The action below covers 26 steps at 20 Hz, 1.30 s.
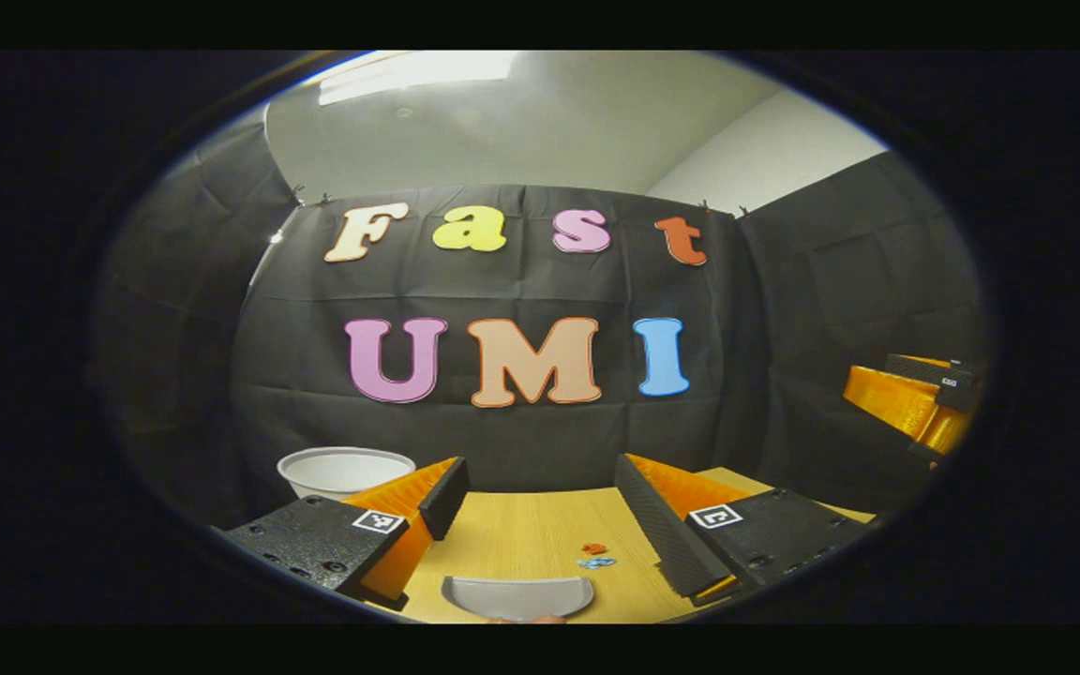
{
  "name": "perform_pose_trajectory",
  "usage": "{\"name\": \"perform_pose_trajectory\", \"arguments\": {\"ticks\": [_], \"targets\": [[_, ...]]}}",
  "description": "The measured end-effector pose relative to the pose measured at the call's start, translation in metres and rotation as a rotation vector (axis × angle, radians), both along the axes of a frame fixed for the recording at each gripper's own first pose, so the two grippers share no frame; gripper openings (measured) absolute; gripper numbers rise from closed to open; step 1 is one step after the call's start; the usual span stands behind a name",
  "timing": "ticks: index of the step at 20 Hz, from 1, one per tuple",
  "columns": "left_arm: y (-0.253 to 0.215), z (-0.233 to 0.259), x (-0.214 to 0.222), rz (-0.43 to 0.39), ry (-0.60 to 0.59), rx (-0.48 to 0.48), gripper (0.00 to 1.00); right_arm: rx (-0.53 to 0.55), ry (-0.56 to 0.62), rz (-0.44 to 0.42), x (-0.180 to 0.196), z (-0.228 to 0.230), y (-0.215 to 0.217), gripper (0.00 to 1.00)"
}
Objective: Pick up the small broom and dustpan from the desktop, sweep the trash into the dustpan with the broom, and then empty the trash into the garbage bin.
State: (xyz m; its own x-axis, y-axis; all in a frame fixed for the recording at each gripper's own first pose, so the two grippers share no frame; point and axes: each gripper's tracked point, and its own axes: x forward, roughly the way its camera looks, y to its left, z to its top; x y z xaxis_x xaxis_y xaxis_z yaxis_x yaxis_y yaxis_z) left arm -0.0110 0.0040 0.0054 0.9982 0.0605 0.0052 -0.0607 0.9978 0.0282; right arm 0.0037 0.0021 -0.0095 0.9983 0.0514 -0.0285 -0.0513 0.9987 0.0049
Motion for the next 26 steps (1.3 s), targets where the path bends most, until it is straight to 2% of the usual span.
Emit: {"name": "perform_pose_trajectory", "arguments": {"ticks": [1,2,9,10,11,13,14,15,20,21,22,23,26], "targets": [[0.0,0.0,0.001,0.0,0.002,0.001,0.99,0.002,0.001,0.0,0.0,-0.001,0.0,0.98],[0.0,0.0,0.001,0.004,0.003,0.001,0.94,0.002,0.003,0.0,0.001,-0.001,-0.001,0.98],[0.001,-0.002,0.0,0.022,0.007,0.008,0.94,-0.006,0.014,0.022,0.002,-0.003,-0.001,0.98],[0.0,-0.001,-0.001,0.025,0.008,0.008,0.99,-0.007,0.016,0.027,0.002,-0.003,-0.002,0.98],[-0.002,-0.002,-0.003,0.028,0.01,0.01,0.94,-0.007,0.019,0.033,0.001,-0.004,-0.003,0.98],[-0.004,-0.001,-0.005,0.035,0.013,0.017,0.94,-0.007,0.025,0.045,0.0,-0.006,-0.004,0.98],[-0.005,-0.001,-0.007,0.039,0.012,0.02,0.99,-0.005,0.029,0.052,0.0,-0.007,-0.005,0.98],[-0.007,0.0,-0.009,0.048,0.007,0.017,0.94,0.0,0.036,0.059,-0.001,-0.009,-0.006,0.99],[-0.005,-0.003,-0.022,0.099,0.022,0.03,0.94,0.033,0.104,0.106,-0.003,-0.03,-0.011,0.99],[-0.006,-0.005,-0.025,0.104,0.033,0.041,0.94,0.037,0.124,0.117,-0.003,-0.036,-0.012,0.99],[-0.007,-0.01,-0.028,0.1,0.048,0.051,0.99,0.04,0.144,0.13,-0.004,-0.044,-0.012,0.99],[-0.007,-0.017,-0.032,0.099,0.066,0.055,0.94,0.046,0.158,0.151,-0.006,-0.049,-0.01,0.98],[-0.001,-0.057,-0.044,0.106,0.185,0.017,0.93,0.029,0.236,0.207,-0.011,-0.076,0.002,0.99]]}}
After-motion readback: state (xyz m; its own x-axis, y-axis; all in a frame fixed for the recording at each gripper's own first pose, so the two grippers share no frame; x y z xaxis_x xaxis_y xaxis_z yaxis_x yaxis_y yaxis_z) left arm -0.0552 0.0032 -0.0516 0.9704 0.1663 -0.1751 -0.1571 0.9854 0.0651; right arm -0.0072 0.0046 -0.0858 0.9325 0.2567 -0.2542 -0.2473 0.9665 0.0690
